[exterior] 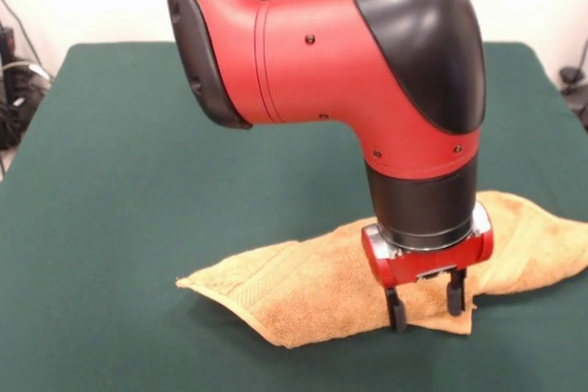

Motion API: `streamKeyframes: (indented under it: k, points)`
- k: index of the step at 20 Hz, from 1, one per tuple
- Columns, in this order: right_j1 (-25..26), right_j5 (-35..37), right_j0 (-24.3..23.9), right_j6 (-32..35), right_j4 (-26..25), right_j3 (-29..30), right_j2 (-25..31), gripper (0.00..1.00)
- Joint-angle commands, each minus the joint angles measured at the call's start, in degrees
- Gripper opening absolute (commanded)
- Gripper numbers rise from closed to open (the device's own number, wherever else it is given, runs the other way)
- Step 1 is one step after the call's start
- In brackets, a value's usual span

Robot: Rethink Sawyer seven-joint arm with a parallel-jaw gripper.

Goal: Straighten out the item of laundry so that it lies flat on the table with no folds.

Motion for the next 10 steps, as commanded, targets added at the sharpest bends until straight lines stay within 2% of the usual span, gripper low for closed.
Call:
streamKeyframes:
  k: [1,10]
  points:
    - [3.95,-0.97,2.31,1.63,-1.39,2.06,4.72,1.00]
    - [4.26,-3.50,2.24,1.95,-1.17,3.24,5.69,1.00]
